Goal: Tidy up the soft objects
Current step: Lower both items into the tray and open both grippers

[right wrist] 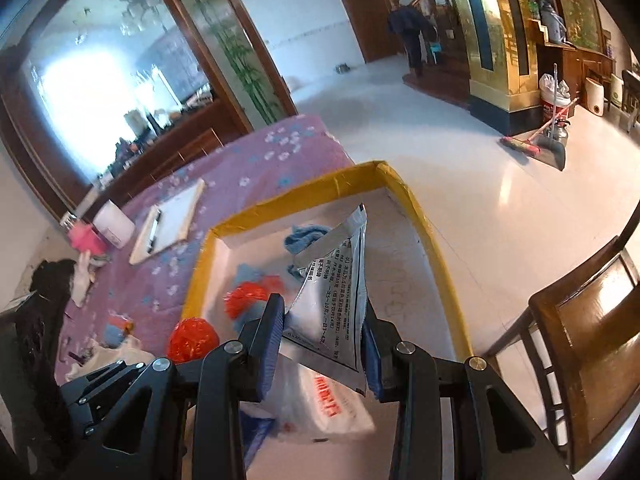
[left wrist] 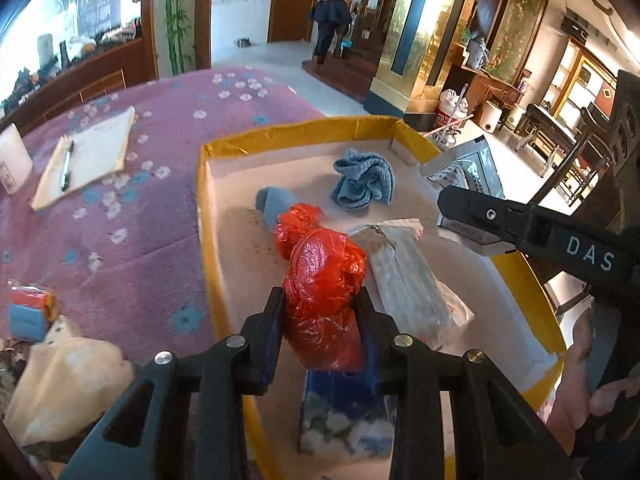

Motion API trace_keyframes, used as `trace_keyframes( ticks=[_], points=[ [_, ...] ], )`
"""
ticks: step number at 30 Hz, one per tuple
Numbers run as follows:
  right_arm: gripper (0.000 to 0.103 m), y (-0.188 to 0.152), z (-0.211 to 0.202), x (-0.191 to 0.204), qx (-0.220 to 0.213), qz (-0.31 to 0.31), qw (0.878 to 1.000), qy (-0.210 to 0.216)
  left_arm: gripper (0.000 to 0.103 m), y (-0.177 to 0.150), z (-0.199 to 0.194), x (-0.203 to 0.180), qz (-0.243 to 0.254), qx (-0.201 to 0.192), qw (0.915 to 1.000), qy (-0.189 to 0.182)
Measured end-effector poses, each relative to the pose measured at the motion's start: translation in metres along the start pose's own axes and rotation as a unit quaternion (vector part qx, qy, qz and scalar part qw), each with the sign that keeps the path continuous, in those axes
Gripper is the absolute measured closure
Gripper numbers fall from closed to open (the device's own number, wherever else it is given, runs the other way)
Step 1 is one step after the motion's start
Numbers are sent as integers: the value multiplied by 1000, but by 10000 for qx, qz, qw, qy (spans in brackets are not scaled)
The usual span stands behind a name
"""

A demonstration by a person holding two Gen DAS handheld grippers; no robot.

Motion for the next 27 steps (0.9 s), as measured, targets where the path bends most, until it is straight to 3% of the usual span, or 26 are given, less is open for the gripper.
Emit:
trace_keyframes(
  ticks=[19,21,23,27],
  points=[
    [63,4,59,-8,749,6,9965,-376,70,0,33,2,-266,505,9983,-110],
    [62,4,59,-8,764,-45,9962,-412,65,0,33,1,-253,504,9984,-108],
    [58,3,59,-9,783,-40,9960,-418,45,0,33,1,-256,510,9983,-107],
    [51,2,52,-10,718,33,9967,-368,41,2,27,1,-243,354,9990,-80]
  ],
)
Point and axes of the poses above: each gripper's, at about its wrist camera, not at the fingertips, and z roughly the way its jaws point, x to its left, y to its top, the point moved 8 cm from there along z, roughly the way its jaws point, and after that the axes turned 7 degrees about z, right-handed, at the moved point
